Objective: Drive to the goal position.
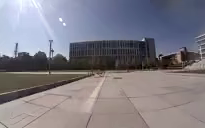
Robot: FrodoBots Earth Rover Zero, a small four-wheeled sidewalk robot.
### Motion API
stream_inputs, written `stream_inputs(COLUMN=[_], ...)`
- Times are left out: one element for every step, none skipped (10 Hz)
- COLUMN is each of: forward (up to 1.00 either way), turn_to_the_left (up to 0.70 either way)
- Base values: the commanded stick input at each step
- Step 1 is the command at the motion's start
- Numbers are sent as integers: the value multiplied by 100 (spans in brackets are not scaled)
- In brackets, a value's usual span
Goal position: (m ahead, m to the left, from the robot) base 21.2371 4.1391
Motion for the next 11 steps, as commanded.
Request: stream_inputs(forward=[6, 6, 6, 6, 6, 6, 6, 6, 6, 6, 6], turn_to_the_left=[0, 0, 0, 0, 0, 0, 0, 0, 0, 0, 0])
